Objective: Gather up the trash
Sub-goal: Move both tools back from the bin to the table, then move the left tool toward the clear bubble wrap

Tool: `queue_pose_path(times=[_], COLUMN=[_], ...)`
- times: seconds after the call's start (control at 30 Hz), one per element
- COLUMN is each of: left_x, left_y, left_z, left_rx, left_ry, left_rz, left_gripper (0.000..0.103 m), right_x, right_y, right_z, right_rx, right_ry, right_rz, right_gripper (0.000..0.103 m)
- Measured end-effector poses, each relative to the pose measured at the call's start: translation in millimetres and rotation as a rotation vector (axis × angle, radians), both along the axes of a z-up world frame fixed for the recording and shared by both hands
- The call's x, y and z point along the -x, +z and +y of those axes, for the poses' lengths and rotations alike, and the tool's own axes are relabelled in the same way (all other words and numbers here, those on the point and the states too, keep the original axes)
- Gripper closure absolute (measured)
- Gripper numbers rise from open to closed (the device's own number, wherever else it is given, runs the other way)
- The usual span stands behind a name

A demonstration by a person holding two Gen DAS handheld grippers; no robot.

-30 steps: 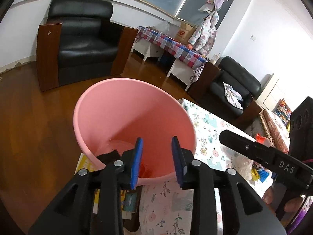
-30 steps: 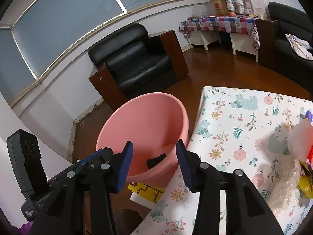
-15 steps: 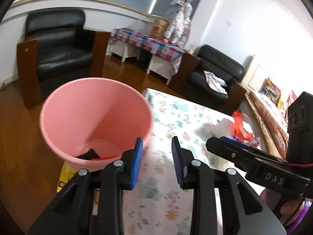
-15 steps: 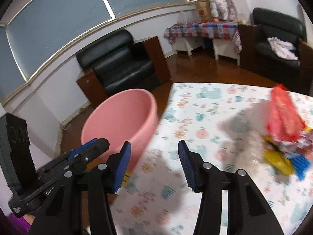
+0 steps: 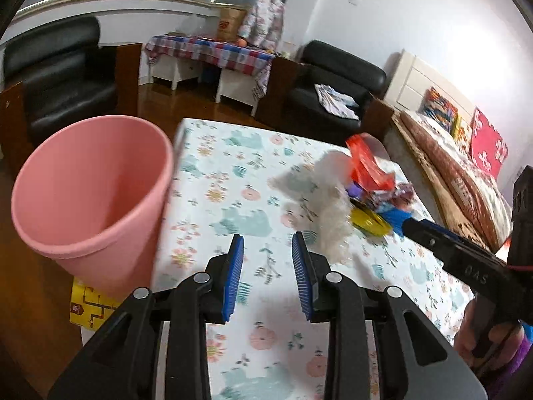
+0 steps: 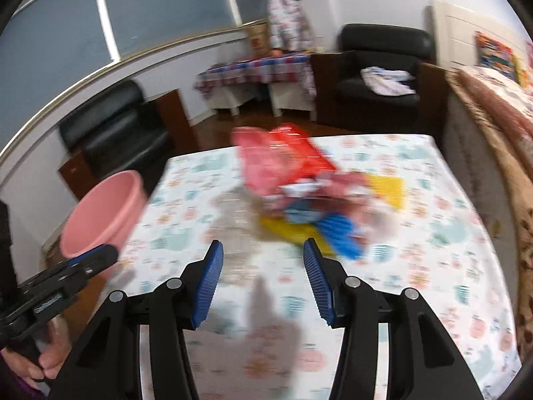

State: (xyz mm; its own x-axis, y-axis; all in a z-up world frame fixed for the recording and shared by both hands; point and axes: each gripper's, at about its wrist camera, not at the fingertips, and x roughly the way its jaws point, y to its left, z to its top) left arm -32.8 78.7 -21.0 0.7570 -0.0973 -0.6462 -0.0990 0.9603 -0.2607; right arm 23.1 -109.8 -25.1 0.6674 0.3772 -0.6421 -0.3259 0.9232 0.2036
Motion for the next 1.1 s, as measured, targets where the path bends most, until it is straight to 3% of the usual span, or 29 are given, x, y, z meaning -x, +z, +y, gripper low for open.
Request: queue_pose_path(times=[0.3, 0.5, 0.7, 0.97, 1.1], left_x=[-14, -23, -33, -43, -48], left_y=[-15, -22, -27, -29, -29], left_z=[-24, -36, -51, -65, -67], left_rx=[0.009, 0.026, -0.027, 0.011, 0.016], left_ry=[-0.046, -0.082, -0.077, -0.131, -0.111], left_rz=[0.058, 0.091, 0.146, 0.147, 0.160], left_gripper=[0.073, 0.073, 0.073, 0.073, 0.073], right_x=[-5, -9, -8, -13, -15], right_y=[-6, -9, -7, -11, -13], right_z=[-53, -63, -72, -89, -90], right_rx=[0.036, 0.024, 0.058, 0.060, 0.055], right_ry=[-0.150, -0.176, -0.191, -0.228, -0.225], right_rz=[-0.040, -0.047, -0.085, -0.081, -0.078], right_gripper=[0.053, 0.052, 0.050, 0.048, 0.046])
